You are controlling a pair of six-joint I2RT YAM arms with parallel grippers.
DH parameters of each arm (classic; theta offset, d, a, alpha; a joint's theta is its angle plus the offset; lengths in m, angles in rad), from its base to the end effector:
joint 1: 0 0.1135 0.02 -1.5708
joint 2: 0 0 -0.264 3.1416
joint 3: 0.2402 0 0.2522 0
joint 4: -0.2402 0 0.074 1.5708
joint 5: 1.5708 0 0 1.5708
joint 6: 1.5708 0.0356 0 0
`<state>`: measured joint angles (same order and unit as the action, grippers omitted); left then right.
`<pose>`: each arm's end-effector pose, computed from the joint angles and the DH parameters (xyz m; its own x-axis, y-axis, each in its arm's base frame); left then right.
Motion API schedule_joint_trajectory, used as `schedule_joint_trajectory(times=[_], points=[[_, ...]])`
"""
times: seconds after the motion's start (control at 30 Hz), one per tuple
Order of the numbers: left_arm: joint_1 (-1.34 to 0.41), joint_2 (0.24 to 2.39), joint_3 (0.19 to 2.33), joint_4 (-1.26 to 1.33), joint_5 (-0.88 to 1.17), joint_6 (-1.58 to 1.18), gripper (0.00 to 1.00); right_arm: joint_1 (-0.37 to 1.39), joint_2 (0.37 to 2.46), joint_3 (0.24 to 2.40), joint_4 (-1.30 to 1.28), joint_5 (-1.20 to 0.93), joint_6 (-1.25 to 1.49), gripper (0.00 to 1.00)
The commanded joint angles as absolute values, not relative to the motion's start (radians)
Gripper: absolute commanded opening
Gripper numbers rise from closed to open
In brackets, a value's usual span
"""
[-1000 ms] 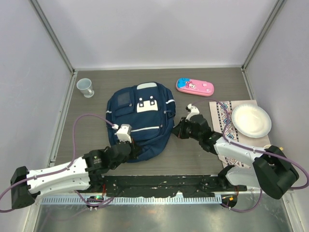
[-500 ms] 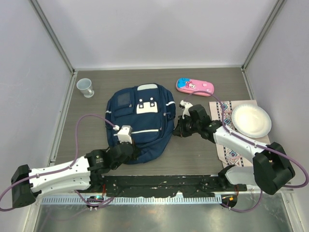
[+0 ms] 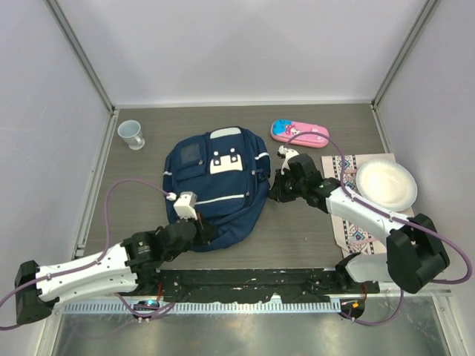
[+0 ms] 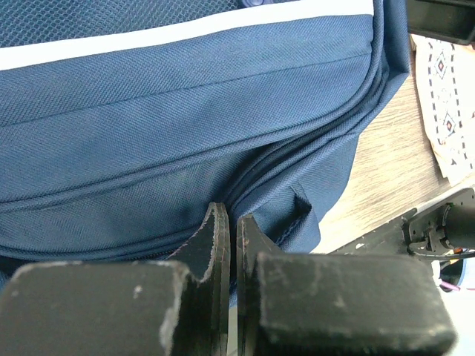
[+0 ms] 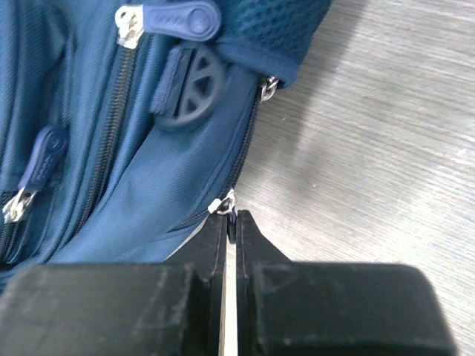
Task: Pack the student bag
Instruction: Zip the student bag at the center of the board.
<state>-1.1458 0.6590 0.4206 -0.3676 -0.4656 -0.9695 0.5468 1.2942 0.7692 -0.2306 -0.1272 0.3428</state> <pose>0.0766 -0.1305 0.2153 -0.6787 -0.2875 -0.6758 0.1808 0.8265 -0.5331 0.2279 0.1440 0.2216 -0.7515 -0.0671 -0.6563 -0.3631 0.8726 0.3266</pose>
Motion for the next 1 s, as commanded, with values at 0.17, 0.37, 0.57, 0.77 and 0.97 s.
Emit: schedule_joint_trajectory(times=[0.17,0.37,0.57,0.77,0.97], points=[[-1.138,0.563,0.377,-0.586,-0.431,-0.983,0.00,0.367,1.388,0.838,-0.048,0.189,0.342,0.01],[-1.138,0.493,0.359,-0.569,-0.381,-0.951,0.00,0.344,1.416,0.805,0.129,0.193,0.371,0.01],[-1.138,0.443,0.339,-0.540,-0.331,-0.920,0.00,0.310,1.465,0.743,0.322,0.110,0.457,0.01],[-1.138,0.472,0.336,-0.486,-0.262,-0.871,0.00,0.301,1.463,0.684,0.400,0.158,0.541,0.01],[-1.138,0.564,0.348,-0.388,-0.216,-0.813,0.00,0.279,1.450,0.689,0.348,0.179,0.534,0.01]])
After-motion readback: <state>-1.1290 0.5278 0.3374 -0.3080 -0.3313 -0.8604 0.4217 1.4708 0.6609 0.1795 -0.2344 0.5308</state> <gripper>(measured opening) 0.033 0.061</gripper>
